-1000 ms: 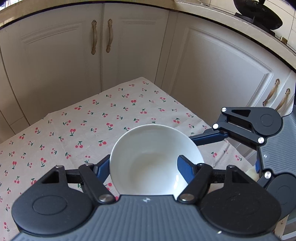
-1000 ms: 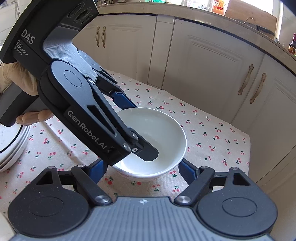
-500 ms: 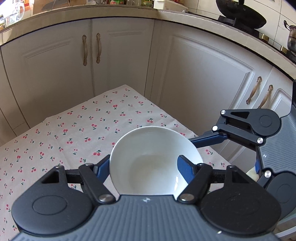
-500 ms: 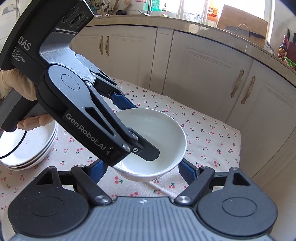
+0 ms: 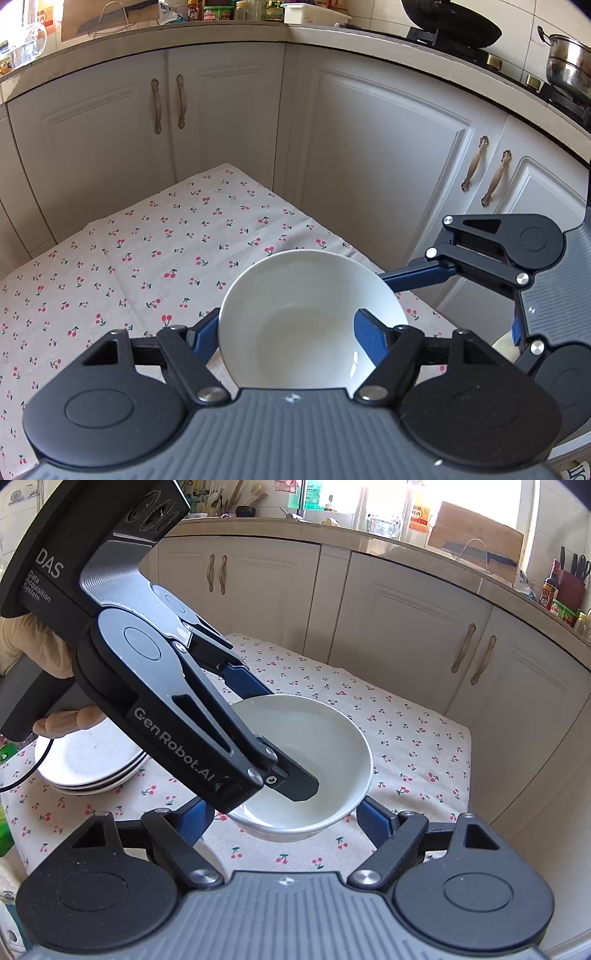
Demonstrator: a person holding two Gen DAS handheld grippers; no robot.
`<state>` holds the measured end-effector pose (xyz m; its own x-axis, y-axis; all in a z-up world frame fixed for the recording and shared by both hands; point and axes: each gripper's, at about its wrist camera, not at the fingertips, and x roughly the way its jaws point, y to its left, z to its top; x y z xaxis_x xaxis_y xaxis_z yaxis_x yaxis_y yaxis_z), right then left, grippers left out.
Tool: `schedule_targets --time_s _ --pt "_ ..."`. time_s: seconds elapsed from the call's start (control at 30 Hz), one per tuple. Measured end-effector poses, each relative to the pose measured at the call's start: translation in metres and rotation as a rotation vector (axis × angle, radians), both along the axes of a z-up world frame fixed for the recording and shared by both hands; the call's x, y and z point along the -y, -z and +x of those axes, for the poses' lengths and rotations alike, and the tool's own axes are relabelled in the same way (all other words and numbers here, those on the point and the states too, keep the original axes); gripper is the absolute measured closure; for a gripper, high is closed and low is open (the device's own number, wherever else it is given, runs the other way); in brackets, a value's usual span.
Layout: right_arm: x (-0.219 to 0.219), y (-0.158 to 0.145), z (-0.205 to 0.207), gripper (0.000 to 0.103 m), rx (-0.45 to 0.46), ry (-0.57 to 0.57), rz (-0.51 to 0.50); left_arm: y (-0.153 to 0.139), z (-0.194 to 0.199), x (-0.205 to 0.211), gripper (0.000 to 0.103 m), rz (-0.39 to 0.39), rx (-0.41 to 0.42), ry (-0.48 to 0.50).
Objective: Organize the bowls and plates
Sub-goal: 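Lift and carry the bowl with the left tool to the bowl stack, then lower the held bowl onto the bowl stack with the left tool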
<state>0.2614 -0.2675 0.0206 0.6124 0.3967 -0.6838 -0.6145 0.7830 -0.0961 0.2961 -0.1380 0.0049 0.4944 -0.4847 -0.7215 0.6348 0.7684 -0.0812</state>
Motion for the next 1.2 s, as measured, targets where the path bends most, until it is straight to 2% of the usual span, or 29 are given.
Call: schedule_targets --time_s 0.6,1.2 --pt "-0.002 -0.016 -0.057 0.016 0.018 0.004 0.004 -0.02 -0.059 -0.003 0.028 -0.002 0.043 0.009" --pt "-0.011 0.01 -0.099 0.016 -0.039 0.011 0.001 0.01 -0.095 -0.012 0.028 -0.03 -0.032 0.02"
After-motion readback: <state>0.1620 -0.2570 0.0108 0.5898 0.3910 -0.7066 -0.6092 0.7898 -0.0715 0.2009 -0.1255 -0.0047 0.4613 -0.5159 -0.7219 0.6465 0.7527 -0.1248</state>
